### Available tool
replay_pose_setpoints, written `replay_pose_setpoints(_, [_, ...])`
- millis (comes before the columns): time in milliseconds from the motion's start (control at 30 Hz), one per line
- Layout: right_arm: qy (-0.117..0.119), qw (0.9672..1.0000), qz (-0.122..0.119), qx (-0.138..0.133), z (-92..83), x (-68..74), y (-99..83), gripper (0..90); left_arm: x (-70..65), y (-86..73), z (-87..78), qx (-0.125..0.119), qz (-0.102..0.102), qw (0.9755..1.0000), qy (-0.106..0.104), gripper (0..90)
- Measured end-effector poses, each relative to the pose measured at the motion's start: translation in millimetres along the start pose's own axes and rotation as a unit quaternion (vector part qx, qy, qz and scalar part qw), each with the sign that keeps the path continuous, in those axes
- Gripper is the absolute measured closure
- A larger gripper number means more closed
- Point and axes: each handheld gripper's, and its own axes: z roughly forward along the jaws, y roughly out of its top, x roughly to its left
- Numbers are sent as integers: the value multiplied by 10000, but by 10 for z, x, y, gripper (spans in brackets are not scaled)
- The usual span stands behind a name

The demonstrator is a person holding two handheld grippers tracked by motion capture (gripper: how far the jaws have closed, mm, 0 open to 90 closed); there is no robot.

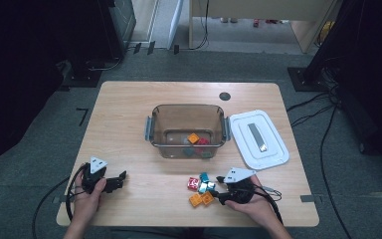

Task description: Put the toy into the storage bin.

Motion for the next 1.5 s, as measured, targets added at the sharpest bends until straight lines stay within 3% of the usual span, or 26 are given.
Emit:
replay_pose_setpoints(233, [-75,9997,-200,-89,55,39,8,455,0,0,0,0,3,10000,-2,91])
replay_pose_setpoints(367, [-166,9991,-364,-146,60,50,-1,595,0,0,0,0,3,10000,-3,91])
replay_pose_setpoints(967, [-135,9983,-27,-567,-250,-85,84,600,0,0,0,1,3,10000,-3,91])
replay_pose_setpoints(1233, [-192,9962,136,-839,-467,-139,191,600,0,0,0,0,3,10000,-3,91])
replay_pose_setpoints(1500, [-202,9949,145,-974,-672,-150,351,600,-2,0,1,-1,-2,10000,2,90])
